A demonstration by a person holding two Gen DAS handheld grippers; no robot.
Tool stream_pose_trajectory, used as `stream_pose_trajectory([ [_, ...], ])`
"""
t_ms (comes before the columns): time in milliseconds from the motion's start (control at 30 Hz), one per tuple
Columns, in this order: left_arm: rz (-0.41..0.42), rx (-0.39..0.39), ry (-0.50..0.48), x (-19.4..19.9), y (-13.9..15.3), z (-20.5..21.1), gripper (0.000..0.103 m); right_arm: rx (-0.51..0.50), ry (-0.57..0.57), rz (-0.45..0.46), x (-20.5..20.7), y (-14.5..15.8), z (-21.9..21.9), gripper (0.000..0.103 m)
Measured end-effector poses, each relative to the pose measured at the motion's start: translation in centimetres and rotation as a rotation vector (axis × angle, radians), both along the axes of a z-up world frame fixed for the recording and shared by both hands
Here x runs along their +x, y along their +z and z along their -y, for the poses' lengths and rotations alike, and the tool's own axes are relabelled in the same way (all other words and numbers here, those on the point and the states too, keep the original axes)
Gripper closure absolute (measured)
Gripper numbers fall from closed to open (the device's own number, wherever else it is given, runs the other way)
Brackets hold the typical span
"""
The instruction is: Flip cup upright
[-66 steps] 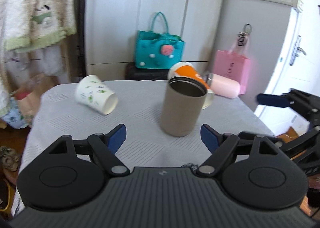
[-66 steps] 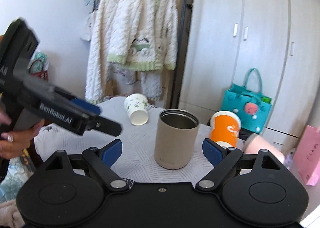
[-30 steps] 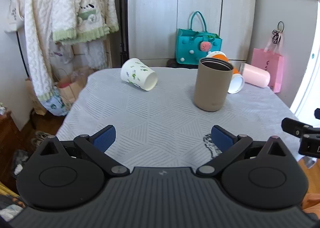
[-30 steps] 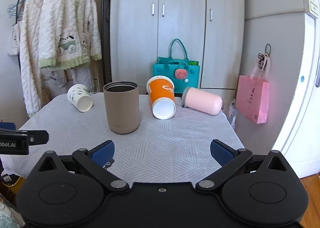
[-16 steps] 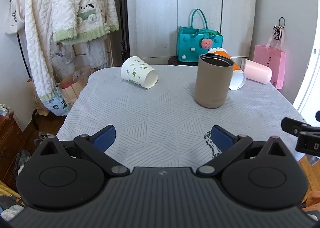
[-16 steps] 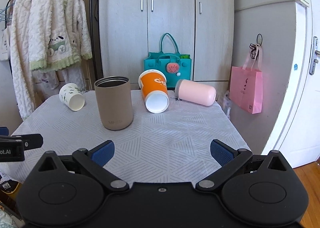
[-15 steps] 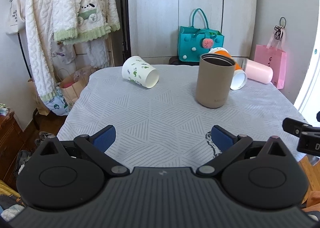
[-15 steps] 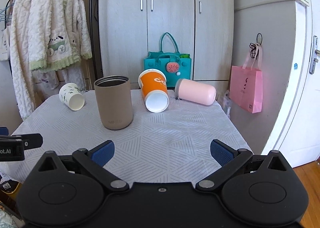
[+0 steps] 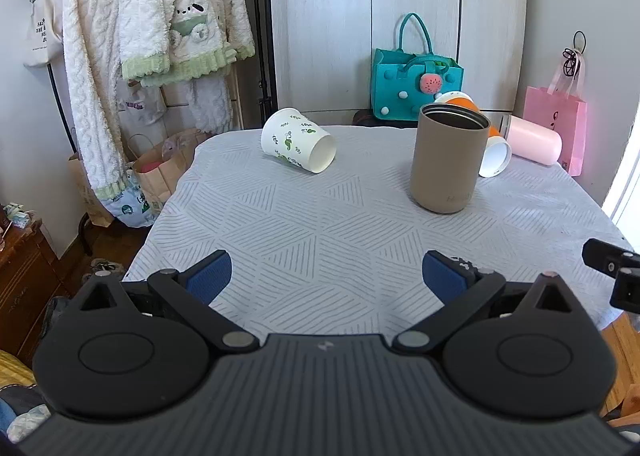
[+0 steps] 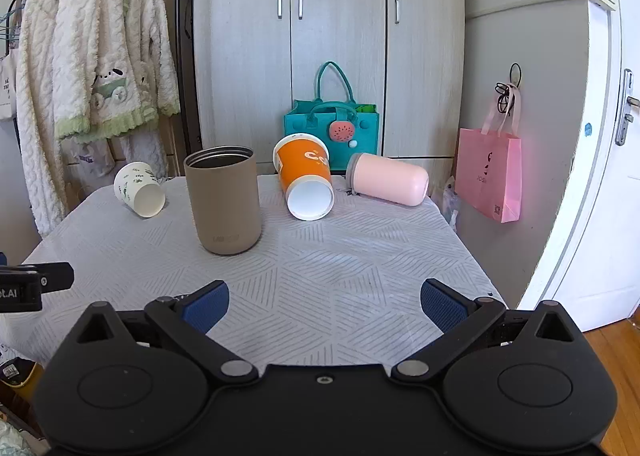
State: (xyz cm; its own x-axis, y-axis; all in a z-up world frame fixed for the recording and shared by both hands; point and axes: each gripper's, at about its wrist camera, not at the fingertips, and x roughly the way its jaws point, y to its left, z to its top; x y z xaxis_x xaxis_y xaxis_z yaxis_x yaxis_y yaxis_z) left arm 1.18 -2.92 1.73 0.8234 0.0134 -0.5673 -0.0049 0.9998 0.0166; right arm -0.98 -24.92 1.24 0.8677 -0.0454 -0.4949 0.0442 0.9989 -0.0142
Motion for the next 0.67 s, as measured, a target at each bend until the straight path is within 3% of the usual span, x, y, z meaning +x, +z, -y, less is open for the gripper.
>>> stream_pose_trajectory([
  [667, -0.005, -0.046, 0.005, -0.21, 0.11, -0.81, 0.000, -0.004, -0.004, 0.005, -0.42, -0.04, 0.06, 0.000],
])
